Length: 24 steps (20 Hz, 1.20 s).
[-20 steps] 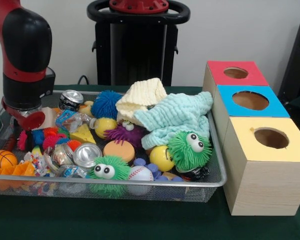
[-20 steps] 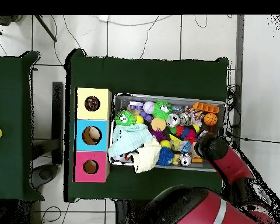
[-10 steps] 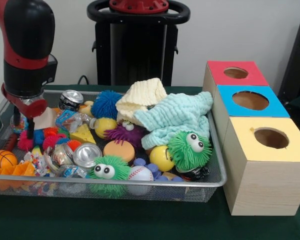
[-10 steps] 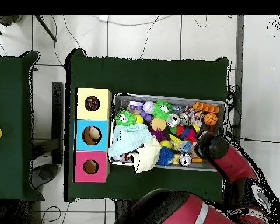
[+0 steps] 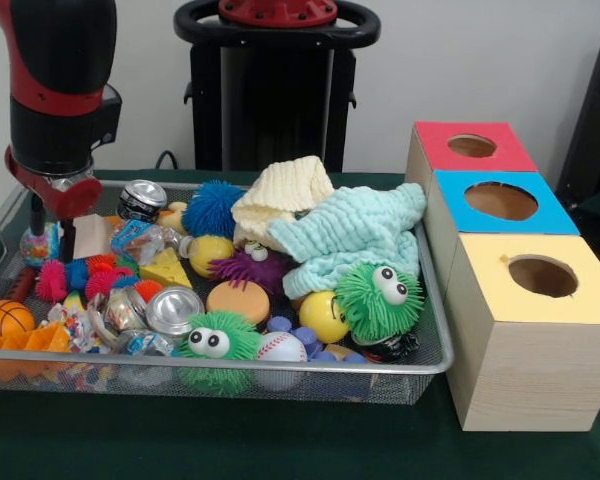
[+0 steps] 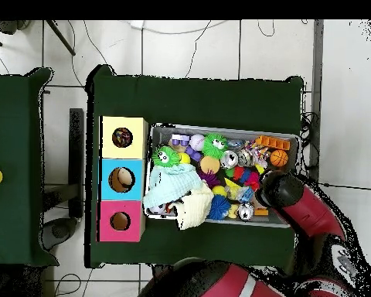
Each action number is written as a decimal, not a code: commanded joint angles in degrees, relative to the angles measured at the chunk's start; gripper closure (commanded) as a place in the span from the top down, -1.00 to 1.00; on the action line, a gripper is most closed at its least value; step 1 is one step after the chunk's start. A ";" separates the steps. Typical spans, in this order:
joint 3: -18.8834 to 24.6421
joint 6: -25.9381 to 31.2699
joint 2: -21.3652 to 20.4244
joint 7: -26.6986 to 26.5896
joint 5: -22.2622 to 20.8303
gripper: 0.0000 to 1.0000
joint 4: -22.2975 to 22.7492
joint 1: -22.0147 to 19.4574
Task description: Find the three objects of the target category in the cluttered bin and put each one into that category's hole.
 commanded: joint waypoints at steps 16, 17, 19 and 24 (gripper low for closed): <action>3.82 10.85 6.58 14.04 4.04 1.00 -14.83 4.23; 3.60 11.13 6.61 14.26 4.17 1.00 -15.09 4.55; 2.98 11.99 6.68 14.97 4.44 1.00 -15.66 5.44; 0.94 14.46 5.80 16.27 4.94 1.00 -16.15 7.52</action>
